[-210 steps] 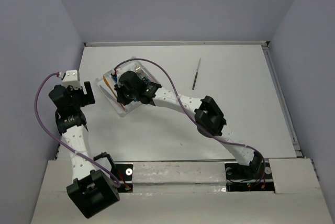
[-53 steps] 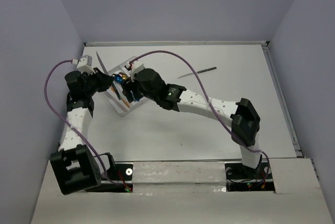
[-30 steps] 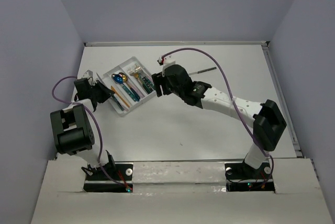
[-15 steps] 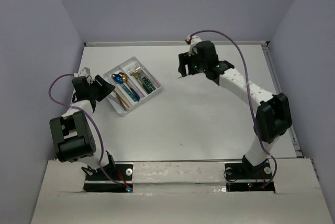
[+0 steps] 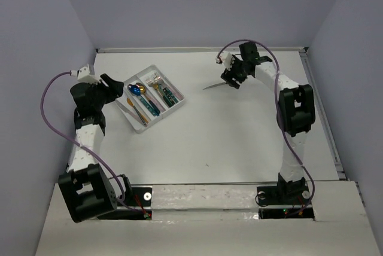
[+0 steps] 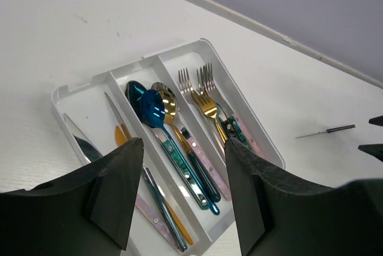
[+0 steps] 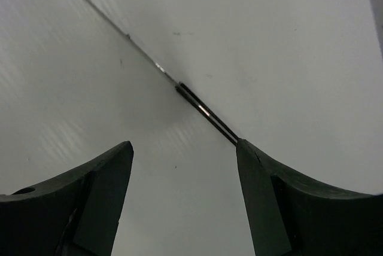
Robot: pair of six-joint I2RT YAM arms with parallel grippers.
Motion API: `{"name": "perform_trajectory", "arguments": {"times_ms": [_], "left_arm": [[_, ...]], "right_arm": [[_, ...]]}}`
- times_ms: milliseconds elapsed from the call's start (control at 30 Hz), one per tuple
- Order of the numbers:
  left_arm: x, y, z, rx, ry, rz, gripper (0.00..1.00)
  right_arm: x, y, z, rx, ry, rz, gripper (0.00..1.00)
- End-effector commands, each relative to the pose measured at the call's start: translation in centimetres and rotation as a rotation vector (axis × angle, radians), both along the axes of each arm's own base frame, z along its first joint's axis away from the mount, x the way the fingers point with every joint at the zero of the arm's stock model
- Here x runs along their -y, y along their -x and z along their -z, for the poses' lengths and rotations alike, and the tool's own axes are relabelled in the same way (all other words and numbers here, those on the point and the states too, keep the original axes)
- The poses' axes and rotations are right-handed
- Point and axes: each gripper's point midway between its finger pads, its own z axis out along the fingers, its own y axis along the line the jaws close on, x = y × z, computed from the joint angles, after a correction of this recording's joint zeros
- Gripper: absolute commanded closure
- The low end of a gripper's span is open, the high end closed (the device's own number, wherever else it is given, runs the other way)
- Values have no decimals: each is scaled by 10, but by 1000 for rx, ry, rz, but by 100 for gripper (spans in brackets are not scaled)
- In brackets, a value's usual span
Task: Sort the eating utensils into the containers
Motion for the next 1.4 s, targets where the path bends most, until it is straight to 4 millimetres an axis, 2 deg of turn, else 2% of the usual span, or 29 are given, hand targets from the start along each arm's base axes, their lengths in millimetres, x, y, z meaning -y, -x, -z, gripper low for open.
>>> {"name": "perform_trajectory", "arguments": {"times_ms": [0, 133, 167, 200, 233, 367, 400, 733, 767, 833, 900, 967, 1100, 1233, 1300, 1333, 1367], "left_arm": [[-6, 4, -39, 119, -128, -3, 33], [-7, 7, -48, 149, -153, -10, 33], [-7, 7, -48, 149, -154, -8, 33], [-5, 9, -49, 150, -152, 1, 33], [-4, 9, -48, 149, -149, 5, 33], [-4, 10, -50, 155, -154, 3, 34], [-5, 10, -50, 155, -157, 0, 34], [-9, 9, -48, 150, -159, -16, 34], [-8, 9, -48, 149, -158, -15, 34], [-9, 9, -48, 149, -161, -16, 34], [-9, 9, -49, 152, -164, -16, 34], [-8, 10, -49, 155, -165, -16, 34], [-7, 11, -54, 168, -166, -14, 34], [-6, 14, -60, 185, -173, -8, 34], [-2, 15, -64, 197, -173, 9, 34], [-1, 16, -66, 202, -177, 19, 35], [1, 16, -68, 206, -178, 28, 35]], "right_arm": [[10, 7, -4, 21, 139, -245, 25], [12, -4, 10, 26, 188, -279, 23], [17, -13, 6, 46, 197, -271, 23], [22, -18, 15, 35, 207, -265, 23], [20, -23, 11, 51, 202, -267, 23], [22, -31, 26, 36, 176, -289, 22], [21, -31, 41, 9, 176, -292, 22], [33, -9, 96, -153, 171, -316, 27], [36, -8, 99, -161, 186, -312, 30], [39, -2, 106, -189, 201, -318, 58], [43, 1, 108, -201, 214, -307, 77], [45, 10, 114, -236, 218, -302, 81], [52, 29, 119, -278, 240, -312, 100], [59, 34, 107, -239, 261, -270, 100], [53, 30, 95, -197, 214, -225, 100], [47, 18, 67, -120, 163, -173, 100], [41, 14, 52, -86, 120, -154, 100]]}}
